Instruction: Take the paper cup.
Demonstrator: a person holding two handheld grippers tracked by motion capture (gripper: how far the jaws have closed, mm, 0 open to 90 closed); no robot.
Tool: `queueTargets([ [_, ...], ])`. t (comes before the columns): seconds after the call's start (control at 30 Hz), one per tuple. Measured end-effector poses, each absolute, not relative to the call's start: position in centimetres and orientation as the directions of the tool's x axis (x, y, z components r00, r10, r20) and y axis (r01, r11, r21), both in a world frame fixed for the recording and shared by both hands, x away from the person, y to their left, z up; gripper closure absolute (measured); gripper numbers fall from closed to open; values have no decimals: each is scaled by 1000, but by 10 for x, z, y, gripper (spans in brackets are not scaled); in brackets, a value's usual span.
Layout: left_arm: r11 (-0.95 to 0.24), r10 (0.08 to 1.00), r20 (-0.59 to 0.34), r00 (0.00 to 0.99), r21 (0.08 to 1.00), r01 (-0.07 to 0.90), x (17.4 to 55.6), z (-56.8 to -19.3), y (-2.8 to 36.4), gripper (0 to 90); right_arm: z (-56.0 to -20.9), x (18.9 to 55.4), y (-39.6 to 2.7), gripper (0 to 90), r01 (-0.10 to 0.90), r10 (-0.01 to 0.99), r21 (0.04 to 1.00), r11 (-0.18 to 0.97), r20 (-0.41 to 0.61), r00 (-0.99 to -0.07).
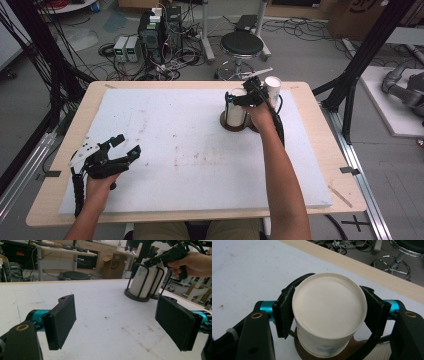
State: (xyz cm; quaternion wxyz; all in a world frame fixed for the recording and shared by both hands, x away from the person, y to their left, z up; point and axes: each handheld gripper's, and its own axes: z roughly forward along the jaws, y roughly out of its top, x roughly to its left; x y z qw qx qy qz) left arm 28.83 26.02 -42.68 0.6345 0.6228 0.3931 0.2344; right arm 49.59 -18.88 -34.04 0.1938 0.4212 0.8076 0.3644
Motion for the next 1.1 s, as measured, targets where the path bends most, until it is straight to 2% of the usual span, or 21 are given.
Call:
queueTargets([
  [0.2,114,786,-207,583,975,193,288,-427,260,169,-329,492,-191,352,527,824,767,366,-3,-567],
  [0.53,118,784,-209,584,975,190,288,-426,260,169,-286,485,-195,370,477,812,796,372,-30,-582],
  [0.87,123,779,-214,590,974,190,286,-425,258,169,-248,463,-206,377,407,793,841,355,-41,-608],
  [1.1,119,763,-216,609,973,195,287,-426,256,169,-236,438,-220,377,363,761,854,371,-56,-647],
])
